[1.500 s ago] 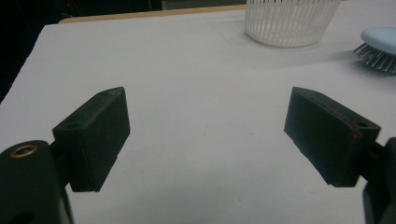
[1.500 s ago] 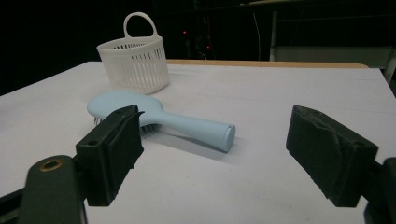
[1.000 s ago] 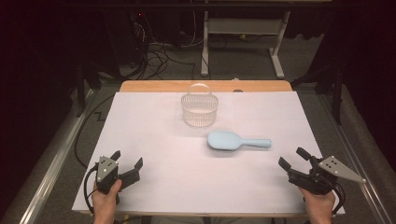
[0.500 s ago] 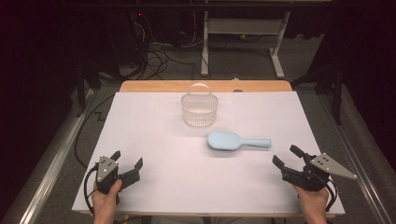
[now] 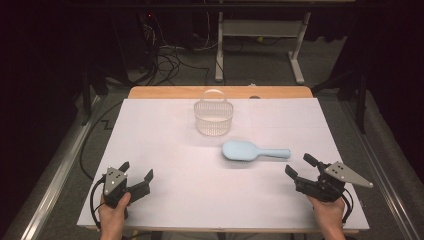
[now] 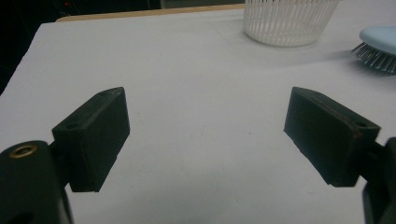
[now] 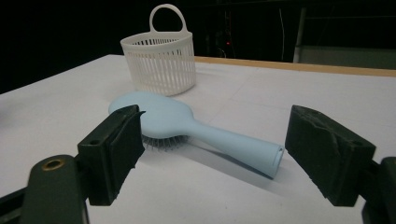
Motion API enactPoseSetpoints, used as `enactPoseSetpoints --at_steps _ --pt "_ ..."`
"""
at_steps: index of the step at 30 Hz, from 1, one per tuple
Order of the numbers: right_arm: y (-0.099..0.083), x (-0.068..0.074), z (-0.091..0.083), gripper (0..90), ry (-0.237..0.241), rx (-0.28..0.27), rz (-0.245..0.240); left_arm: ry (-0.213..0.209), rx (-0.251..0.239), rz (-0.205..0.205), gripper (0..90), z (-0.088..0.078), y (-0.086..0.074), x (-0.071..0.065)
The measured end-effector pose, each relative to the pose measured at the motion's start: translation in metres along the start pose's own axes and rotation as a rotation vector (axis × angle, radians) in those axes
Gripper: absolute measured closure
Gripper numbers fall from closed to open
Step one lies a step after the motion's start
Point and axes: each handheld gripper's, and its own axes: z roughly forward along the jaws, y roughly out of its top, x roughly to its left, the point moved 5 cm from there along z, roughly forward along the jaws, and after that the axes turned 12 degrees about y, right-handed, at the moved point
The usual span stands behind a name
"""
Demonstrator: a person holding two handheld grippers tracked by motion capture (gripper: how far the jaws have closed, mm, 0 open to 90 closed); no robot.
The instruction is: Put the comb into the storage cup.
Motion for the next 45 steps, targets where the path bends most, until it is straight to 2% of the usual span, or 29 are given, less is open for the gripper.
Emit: enactPoseSetpoints --at_steps 8,24,35,45 --pt "0.001 0.002 0.006 20.3 0.006 -0.002 0.001 -0.002 0.001 -0.003 15.0 -0.001 0.000 0.000" --pt "0.005 0.012 0.029 21.5 0.051 -0.008 0.001 -0.006 0.002 0.000 15.0 -0.001 -0.001 -0.002" --pt "0.005 0.014 0.042 21.5 0.063 0.031 0.003 -0.008 0.001 -0.002 15.0 -0.001 -0.001 -0.003" --pt "0.011 0.013 0.054 21.6 0.068 0.028 0.003 -0.009 0.001 -0.003 15.0 -0.001 -0.001 -0.003"
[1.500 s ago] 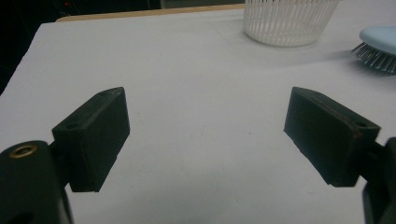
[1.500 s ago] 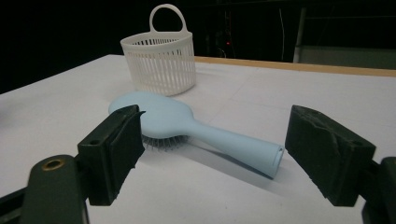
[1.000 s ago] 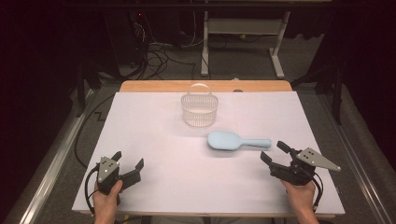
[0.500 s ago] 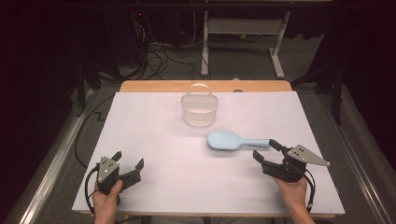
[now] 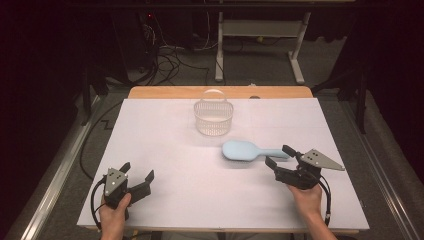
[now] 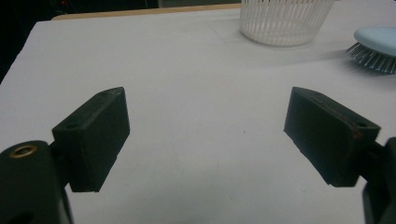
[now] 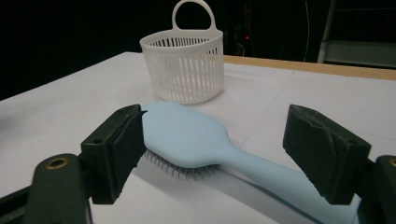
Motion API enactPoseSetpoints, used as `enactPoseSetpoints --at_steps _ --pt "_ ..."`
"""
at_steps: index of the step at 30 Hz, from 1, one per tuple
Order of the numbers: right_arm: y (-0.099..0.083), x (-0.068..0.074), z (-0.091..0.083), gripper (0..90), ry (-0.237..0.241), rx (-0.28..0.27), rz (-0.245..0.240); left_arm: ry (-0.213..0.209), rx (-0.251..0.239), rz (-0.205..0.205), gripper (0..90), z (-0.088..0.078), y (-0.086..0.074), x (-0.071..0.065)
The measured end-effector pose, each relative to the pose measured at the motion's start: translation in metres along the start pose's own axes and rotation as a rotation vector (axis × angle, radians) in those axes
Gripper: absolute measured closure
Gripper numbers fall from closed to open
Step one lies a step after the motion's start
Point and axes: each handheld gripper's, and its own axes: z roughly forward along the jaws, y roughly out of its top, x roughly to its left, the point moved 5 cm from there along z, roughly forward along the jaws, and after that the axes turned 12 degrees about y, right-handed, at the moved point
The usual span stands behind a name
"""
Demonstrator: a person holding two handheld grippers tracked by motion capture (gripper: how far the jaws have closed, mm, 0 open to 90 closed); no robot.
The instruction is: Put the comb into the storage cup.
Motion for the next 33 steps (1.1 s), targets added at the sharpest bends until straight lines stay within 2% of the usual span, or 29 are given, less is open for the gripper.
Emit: enactPoseSetpoints --at_steps 9,16,19,22,23,25,30,33 --pt "0.003 -0.005 0.009 23.1 0.003 0.011 0.034 0.000 0.000 0.000 15.0 0.000 0.000 0.000" --pt "0.003 -0.008 0.015 24.4 0.002 0.040 0.051 0.000 0.002 0.001 15.0 0.000 0.000 0.000" --pt "0.005 -0.009 0.019 28.6 -0.004 0.073 0.064 0.000 0.002 0.005 15.0 0.000 0.000 0.000" --pt "0.006 -0.011 0.023 31.9 0.003 0.129 0.080 0.000 0.003 0.004 15.0 0.000 0.000 0.000" --pt "0.006 -0.011 0.023 31.9 0.003 0.129 0.080 0.000 0.003 0.004 15.0 0.000 0.000 0.000" --pt "0.007 -0.011 0.028 34.5 0.012 0.182 0.078 0.000 0.003 0.004 15.0 0.000 0.000 0.000" --pt "0.011 -0.011 0.032 37.2 0.026 0.214 0.084 0.001 0.004 0.004 15.0 0.000 0.000 0.000" --pt "0.018 -0.010 0.035 41.4 0.038 0.227 0.069 -0.001 0.005 0.005 15.0 0.000 0.000 -0.001"
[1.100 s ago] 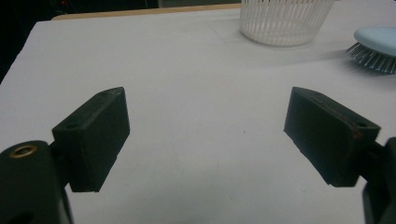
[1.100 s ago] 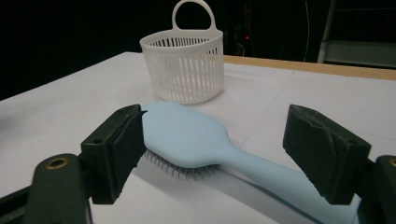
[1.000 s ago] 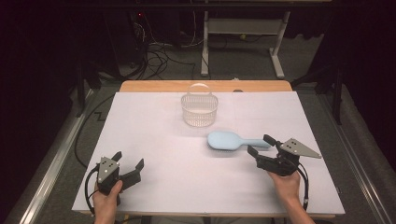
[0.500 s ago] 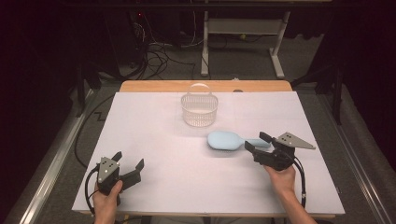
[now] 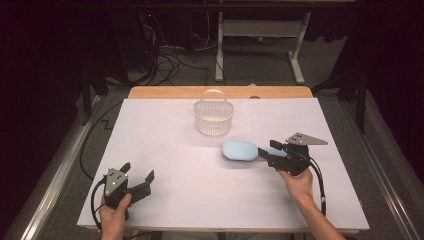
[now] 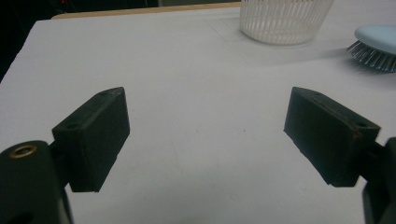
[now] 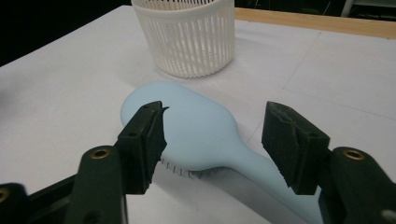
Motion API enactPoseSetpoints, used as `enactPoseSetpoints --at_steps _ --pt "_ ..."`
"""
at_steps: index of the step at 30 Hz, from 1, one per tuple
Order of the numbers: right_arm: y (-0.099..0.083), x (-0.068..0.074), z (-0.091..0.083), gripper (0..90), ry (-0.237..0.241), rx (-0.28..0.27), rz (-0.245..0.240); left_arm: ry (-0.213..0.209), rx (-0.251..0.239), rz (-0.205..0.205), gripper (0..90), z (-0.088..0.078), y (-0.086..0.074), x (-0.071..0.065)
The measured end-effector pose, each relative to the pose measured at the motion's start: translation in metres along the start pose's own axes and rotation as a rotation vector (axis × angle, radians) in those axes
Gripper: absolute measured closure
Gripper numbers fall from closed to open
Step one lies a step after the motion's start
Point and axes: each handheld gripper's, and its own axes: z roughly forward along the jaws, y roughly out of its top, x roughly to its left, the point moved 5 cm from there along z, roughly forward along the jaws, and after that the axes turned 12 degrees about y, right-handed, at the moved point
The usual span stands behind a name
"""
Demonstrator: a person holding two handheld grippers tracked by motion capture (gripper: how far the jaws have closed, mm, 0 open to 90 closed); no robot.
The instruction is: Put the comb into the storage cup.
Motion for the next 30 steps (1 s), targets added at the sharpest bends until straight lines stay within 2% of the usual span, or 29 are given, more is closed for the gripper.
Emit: enactPoseSetpoints --at_steps 6,12,15,16,17,18,19,24,29,30 --pt "0.009 -0.001 0.002 45.5 -0.015 0.051 -0.026 0.000 0.000 0.000 15.0 0.000 0.000 0.000" --pt "0.017 -0.006 0.008 52.9 -0.027 0.180 0.031 0.000 0.000 0.000 15.0 0.000 0.000 0.000" --pt "0.017 -0.007 0.012 56.6 -0.026 0.232 0.044 0.002 -0.002 -0.001 15.0 0.000 0.000 0.000" --pt "0.017 -0.007 0.012 56.6 -0.026 0.232 0.044 0.002 -0.002 -0.001 15.0 0.000 0.000 0.000" --pt "0.017 -0.009 0.015 60.2 -0.029 0.264 0.041 0.002 -0.003 -0.003 15.0 0.000 0.000 0.001" --pt "0.017 -0.009 0.015 60.2 -0.029 0.264 0.041 0.002 -0.003 -0.003 15.0 0.000 0.000 0.001" --pt "0.018 -0.010 0.016 64.4 -0.038 0.290 0.045 0.002 -0.002 -0.002 15.0 0.000 0.000 0.001" --pt "0.020 -0.015 0.019 74.3 -0.054 0.349 0.065 0.004 0.000 -0.001 15.0 0.000 0.000 0.001" --pt "0.023 -0.021 0.024 83.6 -0.065 0.417 0.060 0.006 0.001 0.001 15.0 0.000 0.000 0.001" --pt "0.023 -0.021 0.024 83.6 -0.065 0.417 0.060 0.006 0.001 0.001 15.0 0.000 0.000 0.001"
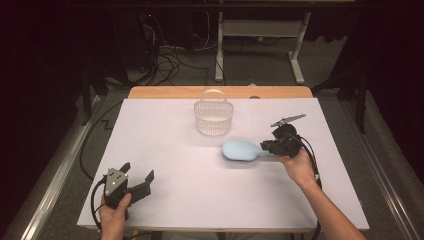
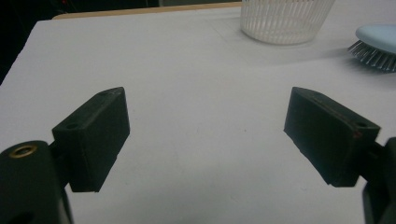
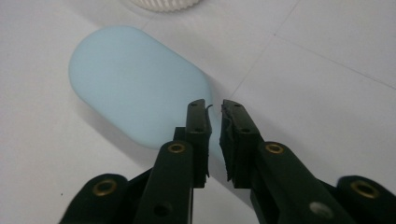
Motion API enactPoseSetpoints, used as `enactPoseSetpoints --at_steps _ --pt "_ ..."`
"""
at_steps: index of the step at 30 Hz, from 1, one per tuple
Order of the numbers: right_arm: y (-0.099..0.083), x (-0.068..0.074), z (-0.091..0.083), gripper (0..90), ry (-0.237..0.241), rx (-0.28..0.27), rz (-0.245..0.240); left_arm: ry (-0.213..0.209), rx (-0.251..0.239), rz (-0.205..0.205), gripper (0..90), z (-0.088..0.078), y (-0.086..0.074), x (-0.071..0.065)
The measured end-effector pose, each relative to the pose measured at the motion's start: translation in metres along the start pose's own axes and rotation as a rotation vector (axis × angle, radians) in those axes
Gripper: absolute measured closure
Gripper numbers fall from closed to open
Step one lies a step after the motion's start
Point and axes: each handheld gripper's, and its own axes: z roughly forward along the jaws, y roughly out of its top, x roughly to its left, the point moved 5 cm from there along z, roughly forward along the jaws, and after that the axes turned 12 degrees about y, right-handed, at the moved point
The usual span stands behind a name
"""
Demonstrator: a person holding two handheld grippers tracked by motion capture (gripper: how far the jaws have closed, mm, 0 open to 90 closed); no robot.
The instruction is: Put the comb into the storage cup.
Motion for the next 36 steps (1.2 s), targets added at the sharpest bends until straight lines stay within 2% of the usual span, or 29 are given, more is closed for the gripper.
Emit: enactPoseSetpoints --at_steps 4,5,6,9,16,21,36 --pt "0.005 -0.005 0.004 90.0 -0.021 0.055 0.003 0.001 0.001 -0.001 15.0 0.000 0.000 0.000" --pt "0.005 -0.005 0.004 90.0 -0.021 0.055 0.003 0.001 0.001 -0.001 15.0 0.000 0.000 0.000" --pt "0.006 -0.007 0.006 90.0 -0.031 0.084 0.005 0.001 0.001 -0.001 15.0 0.000 0.000 0.000" --pt "0.007 -0.011 0.010 90.0 -0.055 0.121 0.008 0.001 0.000 -0.001 15.0 0.000 0.000 0.000" --pt "0.004 -0.020 0.014 90.0 -0.084 0.164 0.019 0.000 -0.001 0.001 15.0 0.000 0.000 0.000" --pt "0.003 -0.025 0.015 90.0 -0.096 0.173 0.044 -0.001 0.000 0.003 15.0 0.000 0.000 0.000" --pt "0.001 -0.031 0.015 90.0 -0.100 0.190 0.061 -0.004 0.001 0.005 15.0 0.000 0.000 -0.001"
